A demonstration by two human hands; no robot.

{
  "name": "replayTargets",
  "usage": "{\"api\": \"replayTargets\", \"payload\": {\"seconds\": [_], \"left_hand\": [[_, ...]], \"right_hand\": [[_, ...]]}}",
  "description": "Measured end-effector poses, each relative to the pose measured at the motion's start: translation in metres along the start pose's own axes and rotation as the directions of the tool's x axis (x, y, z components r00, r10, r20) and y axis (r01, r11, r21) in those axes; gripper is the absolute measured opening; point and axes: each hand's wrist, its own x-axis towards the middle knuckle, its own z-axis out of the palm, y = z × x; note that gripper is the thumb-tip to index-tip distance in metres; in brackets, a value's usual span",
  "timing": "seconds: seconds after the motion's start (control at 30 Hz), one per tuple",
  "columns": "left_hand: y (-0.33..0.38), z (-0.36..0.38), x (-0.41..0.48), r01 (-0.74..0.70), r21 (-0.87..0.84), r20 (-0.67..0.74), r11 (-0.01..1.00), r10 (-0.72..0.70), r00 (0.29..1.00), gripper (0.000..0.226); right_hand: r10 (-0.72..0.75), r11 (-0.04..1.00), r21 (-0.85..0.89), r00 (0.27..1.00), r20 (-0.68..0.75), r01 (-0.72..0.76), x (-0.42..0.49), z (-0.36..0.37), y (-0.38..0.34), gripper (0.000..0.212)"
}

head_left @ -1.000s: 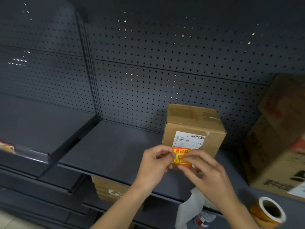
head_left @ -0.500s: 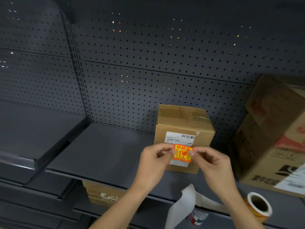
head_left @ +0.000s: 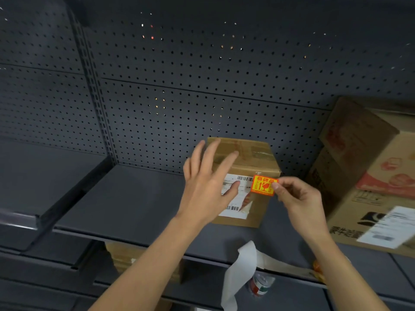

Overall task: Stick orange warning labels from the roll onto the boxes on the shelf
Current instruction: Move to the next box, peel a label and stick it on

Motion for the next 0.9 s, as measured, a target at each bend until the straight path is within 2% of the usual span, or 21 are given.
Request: {"api": "replayTargets", "payload": {"seconds": [0.13,0.3,0.67,0.77,0.9], "left_hand": [[0.005,0.012,0.01,-0.049,0.08,0.066,0.996,0.044,0.997,0.06],[0.015,0.028,0.016,0.014,0.09,0.092,0.996,-0.023,0.995,0.063],[0.027,0.048,0.02,0.144,0.101,0.004,0.984,-0.145,0.989,0.051],[0.026,0.05,0.02,0.144,0.098,-0.016,0.985,-0.143,0.99,0.051],[0.023,0.052,0.02,0.133,0.111,-0.018,0.985,-0.132,0.991,0.051]], "right_hand": [[0.001,1.0,-0.001,1.0,-0.001,-0.001,0.006,0.001,0.003,0.01],[0.0,1.0,-0.02,1.0,-0.018,0.0,0.007,0.001,0.008,0.01],[-0.005,0.995,-0.096,0.993,-0.117,-0.007,0.008,0.006,0.013,0.004],[-0.063,0.979,-0.203,0.985,-0.159,0.03,0.006,0.006,0.01,0.007],[-0.212,0.893,-0.434,0.962,-0.172,0.119,0.003,0.008,0.01,0.014]]}}
